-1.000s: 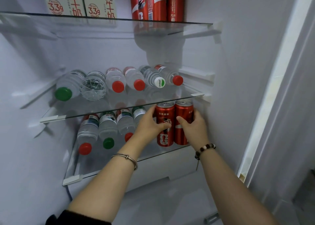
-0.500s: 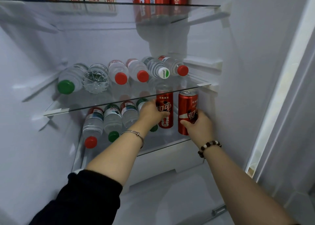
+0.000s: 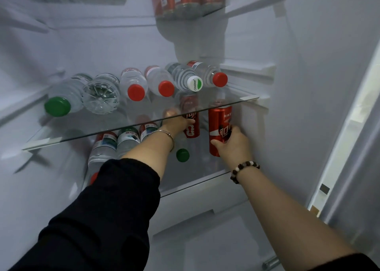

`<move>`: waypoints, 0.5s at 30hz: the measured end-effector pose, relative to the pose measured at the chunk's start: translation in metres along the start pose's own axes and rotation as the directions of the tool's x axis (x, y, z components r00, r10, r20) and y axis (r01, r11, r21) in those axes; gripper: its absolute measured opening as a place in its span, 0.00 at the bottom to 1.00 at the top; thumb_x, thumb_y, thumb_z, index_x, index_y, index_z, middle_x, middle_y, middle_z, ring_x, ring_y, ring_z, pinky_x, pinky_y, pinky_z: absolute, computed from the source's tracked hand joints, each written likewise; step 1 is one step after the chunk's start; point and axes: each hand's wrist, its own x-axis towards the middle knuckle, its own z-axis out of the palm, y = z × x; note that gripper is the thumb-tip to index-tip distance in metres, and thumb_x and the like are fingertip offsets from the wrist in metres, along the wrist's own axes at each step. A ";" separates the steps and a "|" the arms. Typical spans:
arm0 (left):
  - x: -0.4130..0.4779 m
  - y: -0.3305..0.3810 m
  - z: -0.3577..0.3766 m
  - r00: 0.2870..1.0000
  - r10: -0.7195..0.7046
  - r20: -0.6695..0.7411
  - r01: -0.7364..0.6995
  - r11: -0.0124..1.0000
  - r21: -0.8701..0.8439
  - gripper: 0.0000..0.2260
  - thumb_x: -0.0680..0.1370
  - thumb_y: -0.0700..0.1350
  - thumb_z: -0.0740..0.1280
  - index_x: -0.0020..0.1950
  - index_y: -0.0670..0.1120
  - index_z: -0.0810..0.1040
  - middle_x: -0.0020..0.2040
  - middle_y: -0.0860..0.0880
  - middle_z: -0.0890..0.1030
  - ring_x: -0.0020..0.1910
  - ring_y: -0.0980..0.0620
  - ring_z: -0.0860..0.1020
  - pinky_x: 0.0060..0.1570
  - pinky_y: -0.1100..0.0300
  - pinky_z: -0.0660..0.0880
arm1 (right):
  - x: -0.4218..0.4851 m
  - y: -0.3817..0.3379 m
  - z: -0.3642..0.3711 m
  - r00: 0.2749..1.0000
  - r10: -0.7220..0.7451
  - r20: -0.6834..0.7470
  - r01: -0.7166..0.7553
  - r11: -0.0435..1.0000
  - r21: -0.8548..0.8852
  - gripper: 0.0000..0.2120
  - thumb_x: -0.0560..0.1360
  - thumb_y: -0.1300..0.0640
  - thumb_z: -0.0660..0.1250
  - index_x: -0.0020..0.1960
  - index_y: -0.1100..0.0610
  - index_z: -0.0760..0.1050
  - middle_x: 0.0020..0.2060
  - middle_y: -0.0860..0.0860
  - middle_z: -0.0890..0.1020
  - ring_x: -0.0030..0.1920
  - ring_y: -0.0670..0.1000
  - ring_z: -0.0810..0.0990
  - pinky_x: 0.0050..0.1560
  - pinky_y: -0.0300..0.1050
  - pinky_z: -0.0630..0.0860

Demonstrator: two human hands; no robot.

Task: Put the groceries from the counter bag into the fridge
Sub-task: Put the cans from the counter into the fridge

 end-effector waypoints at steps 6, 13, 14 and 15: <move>0.021 -0.006 -0.002 0.994 -0.106 0.007 0.106 0.985 -0.133 0.19 0.72 0.46 0.73 0.60 0.43 0.73 0.53 0.47 0.80 0.48 0.52 0.78 0.35 0.67 0.71 | 0.013 0.000 0.009 1.000 -0.016 0.007 0.016 1.000 0.001 0.23 0.71 0.53 0.73 0.60 0.59 0.69 0.56 0.55 0.79 0.56 0.56 0.78 0.53 0.50 0.77; 0.030 -0.013 -0.009 0.997 0.018 -0.076 -0.009 0.994 0.111 0.21 0.72 0.51 0.73 0.61 0.43 0.76 0.57 0.46 0.80 0.56 0.47 0.78 0.56 0.56 0.75 | 0.025 -0.001 0.020 0.999 -0.046 -0.024 0.046 0.999 0.009 0.22 0.70 0.53 0.74 0.58 0.60 0.70 0.55 0.56 0.79 0.55 0.56 0.79 0.53 0.50 0.77; 0.029 -0.013 -0.010 0.995 0.045 -0.084 -0.033 0.989 0.141 0.23 0.71 0.51 0.74 0.62 0.43 0.75 0.59 0.46 0.79 0.58 0.47 0.77 0.58 0.57 0.74 | 0.026 -0.002 0.021 0.998 -0.052 -0.021 0.052 0.999 0.005 0.22 0.70 0.53 0.74 0.58 0.60 0.71 0.56 0.56 0.79 0.56 0.57 0.78 0.52 0.48 0.76; 0.028 -0.014 -0.011 0.994 0.059 -0.088 -0.046 0.988 0.148 0.24 0.71 0.51 0.74 0.63 0.43 0.74 0.60 0.46 0.79 0.59 0.46 0.77 0.57 0.58 0.73 | 0.029 -0.004 0.023 0.998 -0.059 -0.015 0.059 0.998 -0.003 0.22 0.70 0.53 0.74 0.58 0.61 0.70 0.56 0.56 0.79 0.56 0.57 0.78 0.52 0.48 0.75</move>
